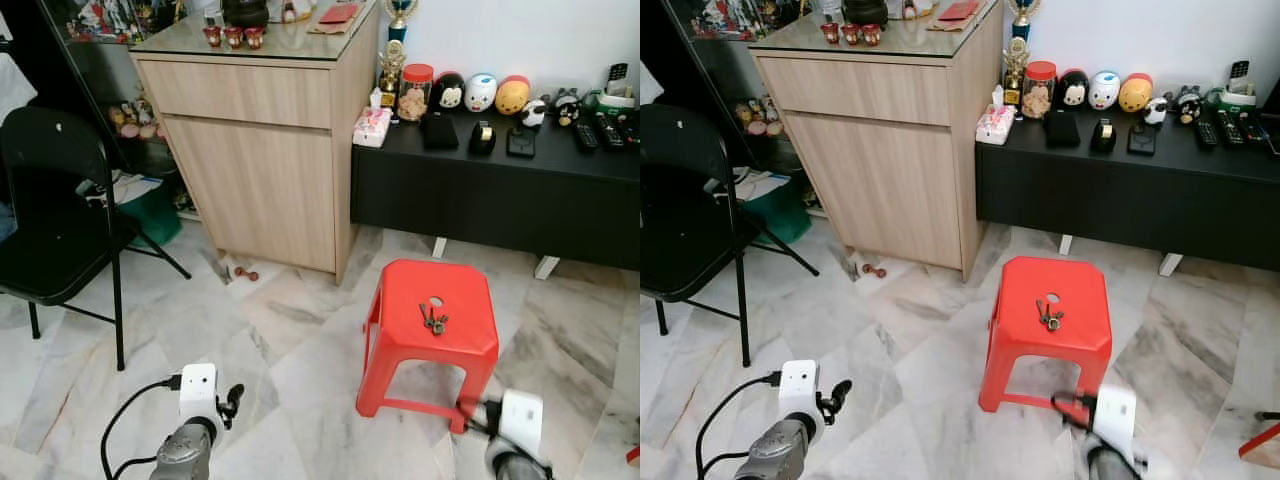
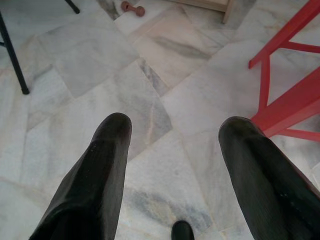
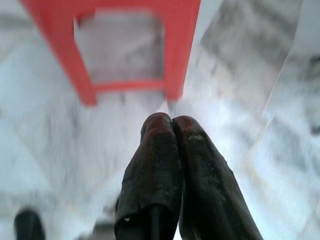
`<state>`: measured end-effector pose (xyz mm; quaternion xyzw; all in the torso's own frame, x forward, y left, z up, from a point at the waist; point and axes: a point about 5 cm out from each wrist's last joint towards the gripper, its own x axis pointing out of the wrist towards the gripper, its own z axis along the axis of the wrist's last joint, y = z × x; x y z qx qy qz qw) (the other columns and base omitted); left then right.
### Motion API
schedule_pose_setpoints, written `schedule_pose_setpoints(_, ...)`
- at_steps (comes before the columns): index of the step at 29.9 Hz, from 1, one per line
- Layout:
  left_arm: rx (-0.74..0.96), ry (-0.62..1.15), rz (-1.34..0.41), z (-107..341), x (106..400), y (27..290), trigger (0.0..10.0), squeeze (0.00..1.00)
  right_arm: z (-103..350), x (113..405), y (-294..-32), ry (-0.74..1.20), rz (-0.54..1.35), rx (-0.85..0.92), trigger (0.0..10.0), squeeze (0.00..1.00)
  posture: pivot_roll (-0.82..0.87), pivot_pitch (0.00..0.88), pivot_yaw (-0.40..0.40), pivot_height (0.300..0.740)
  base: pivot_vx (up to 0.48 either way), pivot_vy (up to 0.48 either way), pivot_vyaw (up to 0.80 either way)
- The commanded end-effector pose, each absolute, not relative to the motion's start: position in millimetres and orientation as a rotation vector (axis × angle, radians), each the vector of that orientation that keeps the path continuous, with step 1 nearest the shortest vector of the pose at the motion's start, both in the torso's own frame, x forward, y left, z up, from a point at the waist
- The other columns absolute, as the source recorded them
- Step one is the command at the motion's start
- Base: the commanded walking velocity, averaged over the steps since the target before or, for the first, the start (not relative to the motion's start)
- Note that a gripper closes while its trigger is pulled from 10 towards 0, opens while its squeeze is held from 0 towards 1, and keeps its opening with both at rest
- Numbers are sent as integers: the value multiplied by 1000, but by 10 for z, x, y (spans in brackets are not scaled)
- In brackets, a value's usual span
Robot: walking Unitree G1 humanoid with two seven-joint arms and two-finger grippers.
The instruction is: Hang keys on a hook
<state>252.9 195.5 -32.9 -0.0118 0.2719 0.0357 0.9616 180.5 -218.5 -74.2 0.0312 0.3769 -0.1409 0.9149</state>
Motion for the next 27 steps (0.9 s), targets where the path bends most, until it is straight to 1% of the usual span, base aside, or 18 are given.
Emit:
schedule_pose_setpoints(1, -10, 570, 70, -357, 2496, 1959, 10000, 0, -801, 1725, -2149, 828, -272, 69, 10000, 0, -9, 13, 38, 740, 0, 0, 0)
schedule_pose_setpoints(4, -4, 580, 72, -371, 2480, 1964, 10000, 0, -853, 1633, -2130, 865, -273, 88, 10000, 0, -6, 9, 42, 740, 0, 0, 0)
schedule_pose_setpoints(11, 30, 604, 74, -403, 2434, 1997, 10000, 0, -864, 1623, -2090, 851, -275, 155, 10000, 0, -13, 0, 47, 740, 0, 0, 0)
schedule_pose_setpoints(16, 36, 604, 70, -405, 2431, 1993, 10000, 0, -868, 1628, -2074, 857, -269, 166, 10000, 0, -12, 0, 45, 740, 0, 0, -775)
schedule_pose_setpoints(24, 37, 600, 73, -395, 2445, 1991, 10000, 0, -885, 1604, -2049, 869, -266, 179, 10000, 0, -7, 25, 42, 740, 0, 0, -768)
schedule_pose_setpoints(27, 39, 598, 75, -392, 2449, 1991, 10000, 0, -897, 1574, -2052, 879, -263, 167, 10000, 0, -7, 30, 41, 740, 0, -407, 0)
